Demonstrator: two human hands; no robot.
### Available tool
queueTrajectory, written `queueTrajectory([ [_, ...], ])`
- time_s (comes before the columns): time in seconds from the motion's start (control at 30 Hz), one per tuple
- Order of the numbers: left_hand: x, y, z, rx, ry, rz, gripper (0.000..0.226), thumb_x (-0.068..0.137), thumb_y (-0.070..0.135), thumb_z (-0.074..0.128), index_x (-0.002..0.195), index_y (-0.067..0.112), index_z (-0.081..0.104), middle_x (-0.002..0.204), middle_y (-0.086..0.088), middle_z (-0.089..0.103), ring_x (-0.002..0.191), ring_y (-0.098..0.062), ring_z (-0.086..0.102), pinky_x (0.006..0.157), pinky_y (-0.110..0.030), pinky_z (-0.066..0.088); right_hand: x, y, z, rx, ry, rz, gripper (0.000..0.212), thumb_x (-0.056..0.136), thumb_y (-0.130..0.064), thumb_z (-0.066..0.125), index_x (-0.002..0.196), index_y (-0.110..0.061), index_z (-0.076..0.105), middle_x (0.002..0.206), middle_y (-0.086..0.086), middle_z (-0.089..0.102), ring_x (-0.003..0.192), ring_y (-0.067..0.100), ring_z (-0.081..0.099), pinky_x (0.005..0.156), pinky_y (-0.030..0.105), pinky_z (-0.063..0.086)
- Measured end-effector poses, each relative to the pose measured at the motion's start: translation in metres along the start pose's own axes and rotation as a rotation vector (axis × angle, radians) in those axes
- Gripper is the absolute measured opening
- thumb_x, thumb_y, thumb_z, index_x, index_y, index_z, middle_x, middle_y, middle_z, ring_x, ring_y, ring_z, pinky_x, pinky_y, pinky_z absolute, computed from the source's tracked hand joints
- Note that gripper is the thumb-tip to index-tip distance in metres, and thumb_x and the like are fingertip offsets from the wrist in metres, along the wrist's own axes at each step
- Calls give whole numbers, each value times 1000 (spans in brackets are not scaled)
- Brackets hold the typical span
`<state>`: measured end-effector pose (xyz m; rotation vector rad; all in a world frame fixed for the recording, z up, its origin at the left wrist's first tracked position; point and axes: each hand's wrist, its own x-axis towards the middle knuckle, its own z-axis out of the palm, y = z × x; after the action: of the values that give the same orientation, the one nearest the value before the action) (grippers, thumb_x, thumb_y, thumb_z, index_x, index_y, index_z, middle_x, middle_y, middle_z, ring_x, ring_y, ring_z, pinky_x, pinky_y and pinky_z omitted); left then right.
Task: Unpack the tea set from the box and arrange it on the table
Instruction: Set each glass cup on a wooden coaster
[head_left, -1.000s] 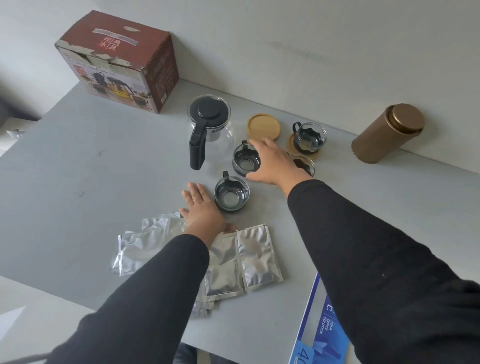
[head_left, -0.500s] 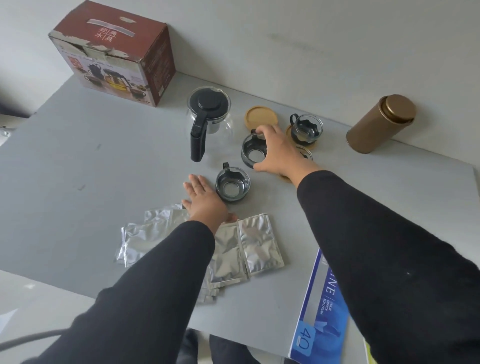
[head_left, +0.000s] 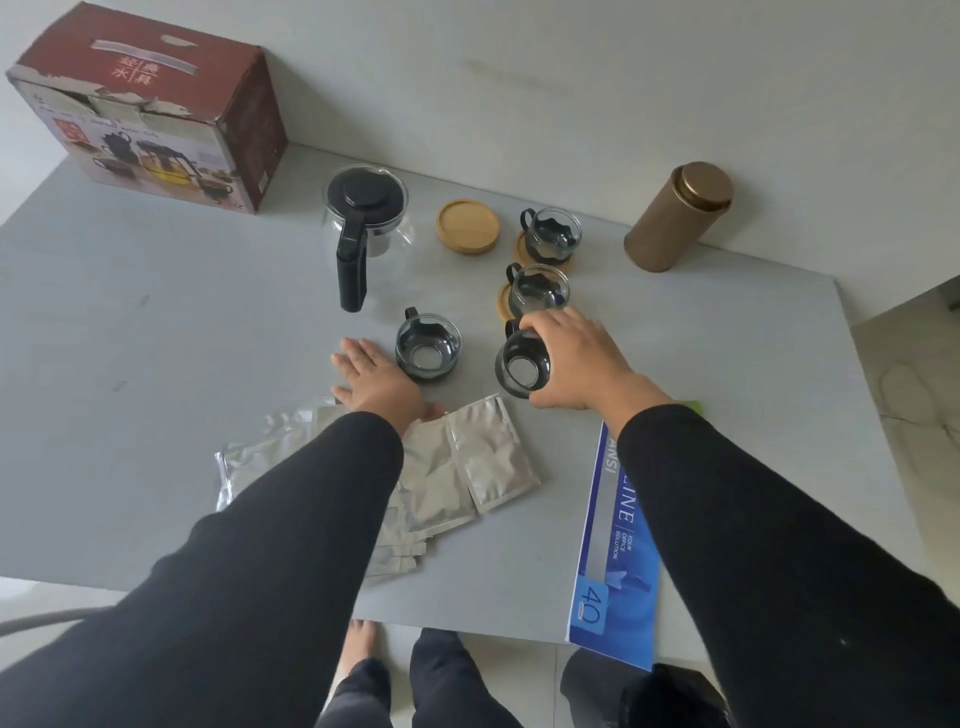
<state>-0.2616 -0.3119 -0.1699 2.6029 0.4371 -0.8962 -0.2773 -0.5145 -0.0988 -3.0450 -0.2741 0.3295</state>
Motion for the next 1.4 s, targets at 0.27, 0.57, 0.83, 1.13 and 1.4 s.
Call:
queueTrajectory([
  [0.27, -1, -1, 1, -5, 6, 12, 136, 69, 48, 80, 148, 2, -21, 157, -13, -25, 146, -32, -17, 118, -50, 8, -12, 6, 21, -78, -27, 40, 77, 63, -34, 77, 131, -21, 42, 128, -1, 54, 118, 21, 43, 92, 35, 35],
  [0.57, -4, 1, 0, 3, 0, 4, 136, 69, 49, 80, 148, 3, -20, 157, -13, -25, 146, -32, -16, 118, -50, 8, -6, 9, 9, -45, -52, -5, 92, 60, -50, 79, 137, -22, 39, 137, -2, 47, 127, 20, 37, 100, 37, 34],
  [0.83, 0, 3, 1, -15, 1, -13, 136, 68, 47, 81, 149, 4, -21, 157, -11, -26, 146, -30, -18, 118, -50, 8, 44, -1, -24, 43, 48, -117, 76, 63, -48, 78, 128, -19, 50, 121, 1, 57, 115, 22, 47, 97, 32, 36],
  [1.13, 9, 2, 3, 6, -9, -18, 140, 67, 49, 81, 147, 4, -24, 155, -11, -29, 146, -31, -20, 118, -51, 11, 167, -4, -19, 150, 13, 92, 73, 77, -21, 70, 140, -11, 33, 135, 18, 38, 126, 35, 41, 100, 40, 41],
  [1.4, 11, 2, 3, -10, -17, -19, 140, 67, 49, 81, 147, 5, -25, 155, -10, -32, 145, -29, -22, 118, -49, 5, 230, -2, -3, 175, -79, 180, 78, 79, -27, 70, 142, -17, 26, 140, 20, 30, 130, 38, 33, 100, 46, 38],
])
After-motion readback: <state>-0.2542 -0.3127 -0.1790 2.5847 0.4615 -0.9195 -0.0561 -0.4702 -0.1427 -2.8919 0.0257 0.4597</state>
